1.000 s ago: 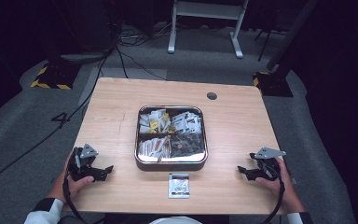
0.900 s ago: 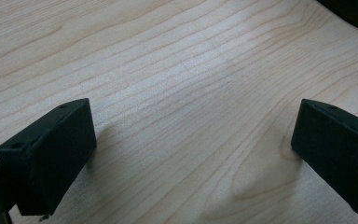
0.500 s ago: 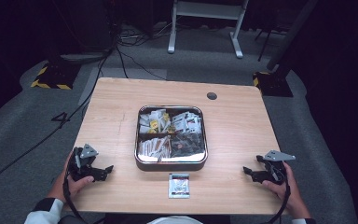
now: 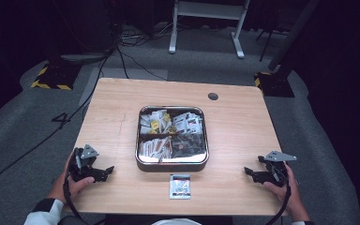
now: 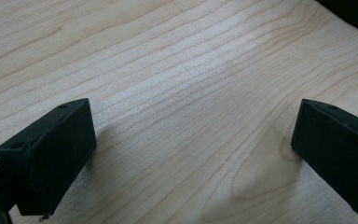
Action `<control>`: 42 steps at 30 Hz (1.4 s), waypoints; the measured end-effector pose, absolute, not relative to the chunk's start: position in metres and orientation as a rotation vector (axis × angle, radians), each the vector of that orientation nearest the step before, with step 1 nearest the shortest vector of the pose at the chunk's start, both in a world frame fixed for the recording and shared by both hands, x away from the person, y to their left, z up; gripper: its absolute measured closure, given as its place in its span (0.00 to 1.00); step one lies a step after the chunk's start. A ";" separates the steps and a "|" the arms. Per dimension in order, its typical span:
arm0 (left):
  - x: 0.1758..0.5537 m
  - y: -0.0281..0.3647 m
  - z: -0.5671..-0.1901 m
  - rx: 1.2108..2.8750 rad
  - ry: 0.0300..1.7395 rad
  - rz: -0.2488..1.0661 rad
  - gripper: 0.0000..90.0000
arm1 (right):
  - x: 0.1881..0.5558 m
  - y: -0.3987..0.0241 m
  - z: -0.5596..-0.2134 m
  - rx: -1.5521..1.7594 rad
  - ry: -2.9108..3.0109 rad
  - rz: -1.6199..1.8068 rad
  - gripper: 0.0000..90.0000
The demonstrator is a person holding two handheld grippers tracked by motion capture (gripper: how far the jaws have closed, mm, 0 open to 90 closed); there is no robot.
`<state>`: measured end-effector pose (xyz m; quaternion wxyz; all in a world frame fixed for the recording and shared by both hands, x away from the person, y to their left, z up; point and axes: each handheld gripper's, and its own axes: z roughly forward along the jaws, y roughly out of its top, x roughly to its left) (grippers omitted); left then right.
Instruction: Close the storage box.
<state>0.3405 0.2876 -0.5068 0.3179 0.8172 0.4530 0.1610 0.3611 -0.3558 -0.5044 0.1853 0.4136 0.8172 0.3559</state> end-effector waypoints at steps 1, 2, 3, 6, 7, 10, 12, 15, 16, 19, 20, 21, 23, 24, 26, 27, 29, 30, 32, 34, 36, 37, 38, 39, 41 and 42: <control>0.341 0.288 -0.507 2.150 1.192 0.424 0.00 | 0.361 -0.356 -0.504 1.166 2.302 1.003 0.17; 0.341 0.287 -0.507 2.150 1.192 0.423 0.00 | 0.361 -0.356 -0.504 1.169 2.300 1.002 0.17; 0.341 0.287 -0.507 2.150 1.192 0.422 0.00 | 0.361 -0.356 -0.504 1.170 2.299 1.002 0.17; 0.341 0.287 -0.507 2.150 1.191 0.421 0.00 | 0.362 -0.355 -0.504 1.174 2.295 1.001 0.17; 0.341 0.287 -0.507 2.149 1.191 0.421 0.00 | 0.362 -0.355 -0.504 1.174 2.294 1.000 0.17; 0.341 0.287 -0.507 2.152 1.190 0.421 0.00 | 0.362 -0.355 -0.504 1.176 2.293 0.998 0.17; 0.341 0.288 -0.506 2.159 1.187 0.420 0.00 | 0.362 -0.355 -0.504 1.176 2.292 0.997 0.17; 0.342 0.288 -0.506 2.160 1.187 0.421 0.00 | 0.362 -0.355 -0.504 1.176 2.292 0.997 0.17; 0.342 0.288 -0.506 2.160 1.186 0.420 0.00 | 0.362 -0.355 -0.504 1.176 2.292 0.997 0.17; 0.342 0.287 -0.507 2.157 1.187 0.422 0.00 | 0.362 -0.355 -0.504 1.176 2.292 0.997 0.17; 0.342 0.287 -0.507 2.157 1.187 0.422 0.00 | 0.362 -0.355 -0.504 1.176 2.293 0.997 0.16; 0.342 0.287 -0.507 2.157 1.188 0.420 0.00 | 0.363 -0.355 -0.504 1.176 2.293 0.996 0.16; 0.342 0.287 -0.507 2.157 1.186 0.423 0.00 | 0.363 -0.355 -0.504 1.177 2.293 0.997 0.16; 0.342 0.287 -0.507 2.155 1.190 0.420 0.00 | 0.363 -0.355 -0.505 1.178 2.292 0.999 0.16; 0.342 0.287 -0.507 2.155 1.191 0.420 0.00 | 0.363 -0.355 -0.504 1.178 2.292 0.997 0.16; 0.343 0.287 -0.507 2.153 1.191 0.421 0.00 | 0.363 -0.355 -0.504 1.178 2.292 0.997 0.16; 0.343 0.287 -0.507 2.152 1.191 0.421 0.00 | 0.363 -0.355 -0.504 1.178 2.292 0.996 0.16; 0.343 0.287 -0.507 2.154 1.190 0.419 0.00 | 0.363 -0.355 -0.504 1.178 2.292 0.996 0.16; 0.343 0.287 -0.507 2.153 1.190 0.420 0.00 | 0.363 -0.355 -0.505 1.178 2.292 0.998 0.16; 0.343 0.287 -0.507 2.155 1.189 0.420 0.00 | 0.363 -0.355 -0.504 1.179 2.292 0.996 0.16; 0.344 0.287 -0.507 2.157 1.186 0.422 0.00 | 0.363 -0.355 -0.504 1.179 2.292 0.996 0.16; 0.344 0.287 -0.507 2.157 1.186 0.422 0.00 | 0.363 -0.355 -0.504 1.179 2.292 0.996 0.16; 0.344 0.287 -0.507 2.158 1.185 0.423 0.00 | 0.363 -0.355 -0.505 1.178 2.292 0.999 0.16; 0.344 0.287 -0.507 2.158 1.186 0.423 0.00 | 0.363 -0.355 -0.504 1.178 2.292 0.996 0.16; 0.344 0.287 -0.507 2.156 1.188 0.422 0.00 | 0.363 -0.355 -0.505 1.178 2.292 0.998 0.16; 0.344 0.287 -0.507 2.156 1.188 0.422 0.00 | 0.363 -0.355 -0.505 1.178 2.292 0.998 0.16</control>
